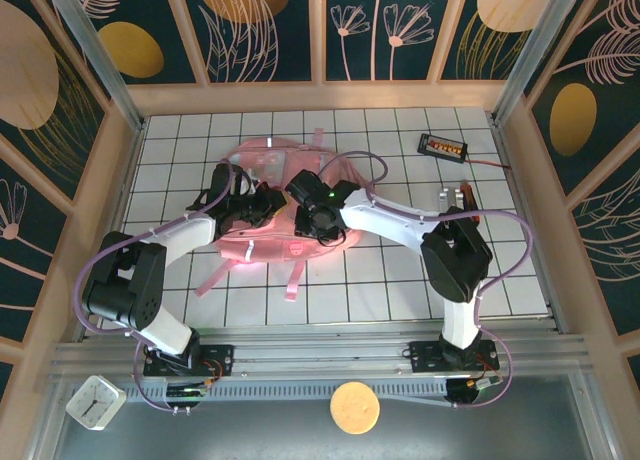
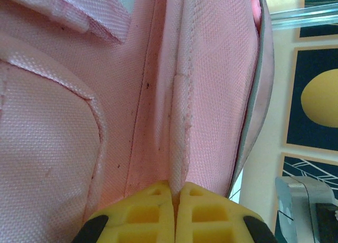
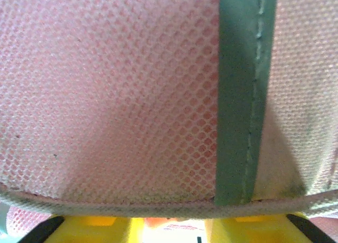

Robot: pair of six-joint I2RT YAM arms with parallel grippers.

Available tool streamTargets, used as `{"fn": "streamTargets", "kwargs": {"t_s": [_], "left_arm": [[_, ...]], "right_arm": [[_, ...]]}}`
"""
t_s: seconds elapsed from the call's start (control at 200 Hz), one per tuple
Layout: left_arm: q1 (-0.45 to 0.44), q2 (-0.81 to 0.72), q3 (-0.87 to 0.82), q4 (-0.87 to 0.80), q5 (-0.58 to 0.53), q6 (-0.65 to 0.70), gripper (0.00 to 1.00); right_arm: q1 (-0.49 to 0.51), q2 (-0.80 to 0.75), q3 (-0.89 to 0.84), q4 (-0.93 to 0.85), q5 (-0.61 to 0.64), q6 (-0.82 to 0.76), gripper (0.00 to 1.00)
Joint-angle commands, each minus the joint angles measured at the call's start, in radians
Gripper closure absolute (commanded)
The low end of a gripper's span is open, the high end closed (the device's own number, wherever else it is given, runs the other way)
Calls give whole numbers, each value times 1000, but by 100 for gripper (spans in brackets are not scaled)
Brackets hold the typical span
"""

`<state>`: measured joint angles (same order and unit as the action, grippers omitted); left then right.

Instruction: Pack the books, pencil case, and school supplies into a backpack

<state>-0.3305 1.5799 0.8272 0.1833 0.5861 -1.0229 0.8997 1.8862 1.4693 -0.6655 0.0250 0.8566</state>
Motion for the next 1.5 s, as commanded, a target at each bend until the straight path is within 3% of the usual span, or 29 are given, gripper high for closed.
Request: {"fn": "streamTargets", "kwargs": {"t_s": [0.0, 0.155, 0.325, 0.741, 0.981, 1.166, 1.221, 1.286, 1.306, 1.496], "left_arm": [[-15, -40, 1, 65, 53, -29, 100], [-16, -43, 0, 62, 52, -27, 100], [-15, -53, -9, 53, 43, -17, 100], [-9, -50, 34, -107, -8, 126, 100], [34, -60, 53, -221, -26, 218, 100], [38, -68, 34, -172, 49, 199, 100], [38, -80, 22, -146, 60, 172, 95], [39, -104, 17, -154, 43, 154, 69], [38, -114, 16, -163, 31, 148, 64], [37, -298, -52, -208, -78, -54, 54]], "right_arm": [[5, 19, 22, -13, 99, -12, 70], [5, 26, 28, -11, 113, -20, 80], [5, 15, 16, -29, 115, -29, 100], [0, -18, -27, -110, 85, -125, 100], [-82, -136, -176, -72, 18, -181, 100], [-110, -144, -165, -42, -61, -258, 100], [-110, -133, -148, -37, -93, -275, 100], [-112, -117, -126, -34, -134, -295, 100], [-114, -112, -121, -35, -145, -300, 100], [-146, -95, -61, -61, -292, -311, 100]]}}
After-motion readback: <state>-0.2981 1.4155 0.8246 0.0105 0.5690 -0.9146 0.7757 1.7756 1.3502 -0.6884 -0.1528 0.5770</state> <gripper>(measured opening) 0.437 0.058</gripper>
